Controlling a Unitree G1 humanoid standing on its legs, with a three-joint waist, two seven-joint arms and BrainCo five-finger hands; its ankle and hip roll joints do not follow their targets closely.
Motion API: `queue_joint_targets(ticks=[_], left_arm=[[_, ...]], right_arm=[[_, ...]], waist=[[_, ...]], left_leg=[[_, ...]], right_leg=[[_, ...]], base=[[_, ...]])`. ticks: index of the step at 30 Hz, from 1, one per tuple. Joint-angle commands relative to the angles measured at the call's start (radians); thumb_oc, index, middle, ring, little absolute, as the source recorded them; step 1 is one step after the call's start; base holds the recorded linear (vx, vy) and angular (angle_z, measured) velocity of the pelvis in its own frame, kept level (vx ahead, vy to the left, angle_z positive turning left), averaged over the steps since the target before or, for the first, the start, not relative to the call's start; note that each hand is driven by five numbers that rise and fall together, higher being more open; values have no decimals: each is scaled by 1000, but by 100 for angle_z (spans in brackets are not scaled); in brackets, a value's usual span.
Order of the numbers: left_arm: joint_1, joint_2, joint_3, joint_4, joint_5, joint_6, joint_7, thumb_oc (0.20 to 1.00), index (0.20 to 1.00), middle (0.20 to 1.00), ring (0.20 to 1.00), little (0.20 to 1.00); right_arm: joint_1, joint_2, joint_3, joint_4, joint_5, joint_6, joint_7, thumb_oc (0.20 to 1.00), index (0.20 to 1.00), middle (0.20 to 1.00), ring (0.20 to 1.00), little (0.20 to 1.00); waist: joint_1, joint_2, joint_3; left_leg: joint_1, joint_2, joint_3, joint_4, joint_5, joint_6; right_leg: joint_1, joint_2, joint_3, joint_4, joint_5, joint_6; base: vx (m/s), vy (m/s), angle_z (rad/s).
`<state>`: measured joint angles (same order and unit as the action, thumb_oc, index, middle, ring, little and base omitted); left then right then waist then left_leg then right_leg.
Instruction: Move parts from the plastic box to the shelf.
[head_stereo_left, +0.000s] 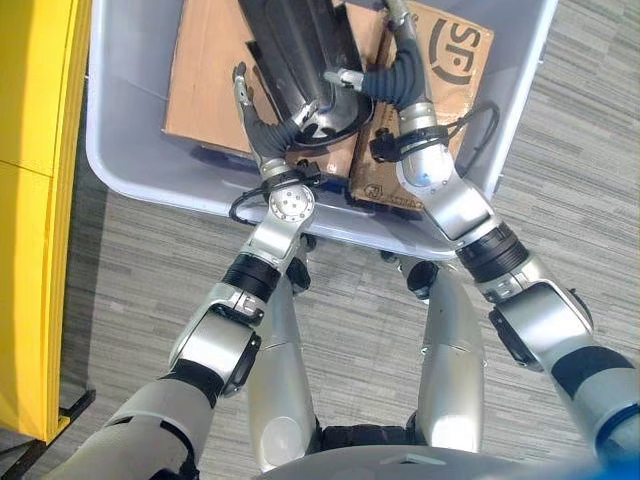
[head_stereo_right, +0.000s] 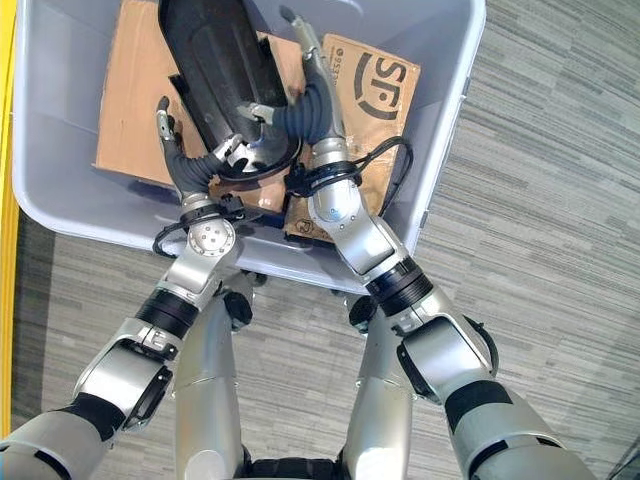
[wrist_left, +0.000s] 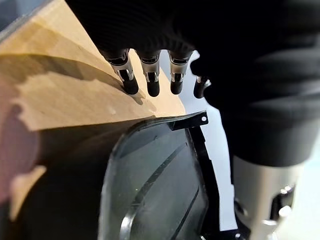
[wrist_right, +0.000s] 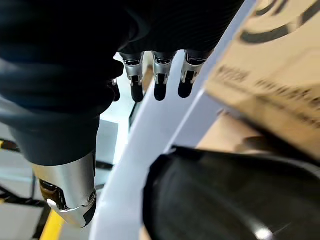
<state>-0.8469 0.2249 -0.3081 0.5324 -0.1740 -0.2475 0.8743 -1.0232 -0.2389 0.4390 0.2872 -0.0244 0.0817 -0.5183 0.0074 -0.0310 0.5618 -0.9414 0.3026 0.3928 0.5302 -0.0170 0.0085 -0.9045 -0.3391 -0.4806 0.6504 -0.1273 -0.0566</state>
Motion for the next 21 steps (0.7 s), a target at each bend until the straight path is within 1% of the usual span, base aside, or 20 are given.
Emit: queue_joint_targets(ticks=[1, 3, 4, 5, 6, 8, 11, 14, 16, 20, 21], left_arm=[[-1, -54, -49, -43, 9, -6, -30, 1000, 1000, 1000, 1000, 1000], [5, -56, -49, -46, 10, -7, -28, 1000, 1000, 1000, 1000, 1000], [13, -57, -50, -50, 7, -8, -28, 1000, 1000, 1000, 1000, 1000], [19, -59, -53, -49, 13, -12, -31, 1000, 1000, 1000, 1000, 1000], [21, -58, -56, -51, 14, -10, -37, 1000, 1000, 1000, 1000, 1000], [26, -55, -59, -53, 10, -12, -37, 1000, 1000, 1000, 1000, 1000], [29, -54, -58, -55, 3, -12, -38, 1000, 1000, 1000, 1000, 1000], [28, -52, -58, -56, 0, -16, -48, 1000, 1000, 1000, 1000, 1000], [27, -52, -58, -59, -10, -13, -52, 1000, 1000, 1000, 1000, 1000], [22, -53, -60, -70, -10, 4, -56, 1000, 1000, 1000, 1000, 1000], [20, -51, -61, -68, -11, 6, -62, 1000, 1000, 1000, 1000, 1000]], right_arm=[[-42, -12, -11, -18, -45, -3, -35, 1000, 1000, 1000, 1000, 1000], [-38, -14, -10, -9, -40, 7, -32, 1000, 1000, 1000, 1000, 1000], [-36, -13, -6, 7, -29, 17, -43, 1000, 1000, 1000, 1000, 1000], [-33, -12, -2, 34, -23, 17, -73, 1000, 1000, 1000, 1000, 1000], [-29, -15, -1, 43, -25, 16, -79, 1000, 1000, 1000, 1000, 1000], [-22, -19, -3, 50, -20, 30, -78, 1000, 1000, 1000, 1000, 1000], [-17, -24, 2, 67, -15, 45, -50, 1000, 1000, 1000, 1000, 1000], [-16, -30, 14, 87, -32, 32, -55, 1000, 1000, 1000, 1000, 1000], [-16, -33, 15, 91, -56, 27, -47, 1000, 1000, 1000, 1000, 1000], [-32, -48, 34, 91, -171, 34, -5, 1000, 1000, 1000, 1000, 1000], [-38, -51, 42, 93, -174, 31, 2, 1000, 1000, 1000, 1000, 1000]], waist=[[-1, 80, -42], [0, 82, -42], [3, 84, -42], [5, 85, -42], [5, 86, -42], [5, 87, -42], [5, 88, -42], [6, 89, -42], [6, 90, -42], [11, 92, -42], [12, 91, -42]], left_leg=[[28, 107, 22, -18, 3, -212], [22, 107, 23, -16, 2, -212], [14, 106, 22, -13, 0, -213], [0, 108, 21, -7, -1, -213], [-5, 108, 21, -6, -1, -213], [-11, 108, 21, -5, -1, -213], [-20, 108, 21, -1, -2, -213], [-34, 110, 19, 5, -2, -212], [-40, 111, 17, 8, -1, -213], [-58, 109, 8, 21, -4, -210], [-61, 110, 6, 23, -4, -210]], right_leg=[[-61, -39, 79, -78, 67, 182], [-66, -40, 79, -76, 66, 182], [-74, -41, 79, -72, 64, 182], [-84, -44, 78, -70, 64, 183], [-89, -45, 77, -70, 66, 184], [-95, -47, 76, -67, 66, 185], [-105, -48, 77, -63, 66, 186], [-118, -52, 79, -56, 67, 187], [-124, -54, 81, -53, 69, 188], [-142, -57, 86, -34, 67, 191], [-144, -59, 86, -31, 67, 192]], base=[[0, 0, 0], [0, 0, 0], [37, -17, 1], [33, -23, 1], [0, 0, 0], [0, 0, 0], [0, 0, 0], [0, 0, 0], [0, 0, 0], [0, 0, 0], [0, 0, 0]])
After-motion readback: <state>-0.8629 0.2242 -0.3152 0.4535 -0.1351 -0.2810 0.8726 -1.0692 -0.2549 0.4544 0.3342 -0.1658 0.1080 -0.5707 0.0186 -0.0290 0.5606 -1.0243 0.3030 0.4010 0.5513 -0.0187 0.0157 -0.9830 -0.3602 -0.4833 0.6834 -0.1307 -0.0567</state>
